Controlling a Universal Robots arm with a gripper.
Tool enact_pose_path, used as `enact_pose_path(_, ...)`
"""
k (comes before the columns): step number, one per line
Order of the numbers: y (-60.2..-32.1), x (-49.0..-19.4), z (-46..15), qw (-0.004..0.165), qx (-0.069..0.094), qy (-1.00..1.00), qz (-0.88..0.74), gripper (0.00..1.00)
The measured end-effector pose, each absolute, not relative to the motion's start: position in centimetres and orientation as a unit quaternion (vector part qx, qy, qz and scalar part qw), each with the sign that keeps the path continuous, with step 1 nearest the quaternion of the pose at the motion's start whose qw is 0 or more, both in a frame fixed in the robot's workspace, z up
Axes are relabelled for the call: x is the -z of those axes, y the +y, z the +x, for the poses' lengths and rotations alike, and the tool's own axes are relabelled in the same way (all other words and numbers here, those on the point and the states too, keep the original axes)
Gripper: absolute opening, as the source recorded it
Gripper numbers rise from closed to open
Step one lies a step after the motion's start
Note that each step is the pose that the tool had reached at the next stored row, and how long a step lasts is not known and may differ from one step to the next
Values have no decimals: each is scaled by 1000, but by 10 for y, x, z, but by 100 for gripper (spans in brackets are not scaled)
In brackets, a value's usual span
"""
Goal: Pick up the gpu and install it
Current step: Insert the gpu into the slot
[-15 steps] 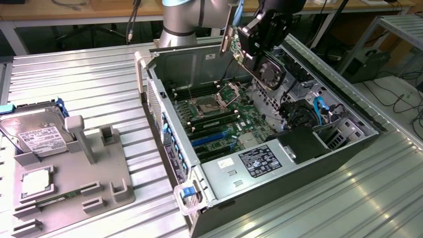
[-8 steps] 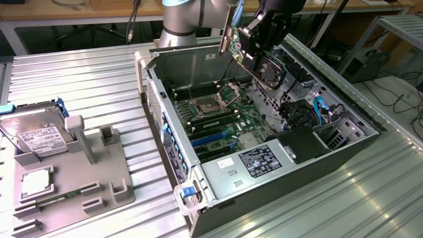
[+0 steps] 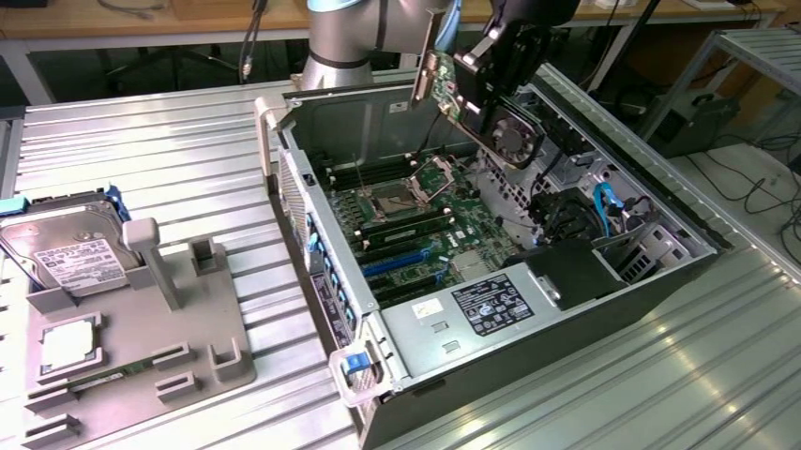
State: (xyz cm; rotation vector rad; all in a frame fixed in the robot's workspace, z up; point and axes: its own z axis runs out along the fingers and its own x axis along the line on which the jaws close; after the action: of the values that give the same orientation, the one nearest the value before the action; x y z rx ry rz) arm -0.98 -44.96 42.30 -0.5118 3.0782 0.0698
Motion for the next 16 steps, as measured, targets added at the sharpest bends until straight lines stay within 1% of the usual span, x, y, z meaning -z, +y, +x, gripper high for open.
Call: enact_pose_path(16,-450,-423,-10,9,-23,979,-204,28)
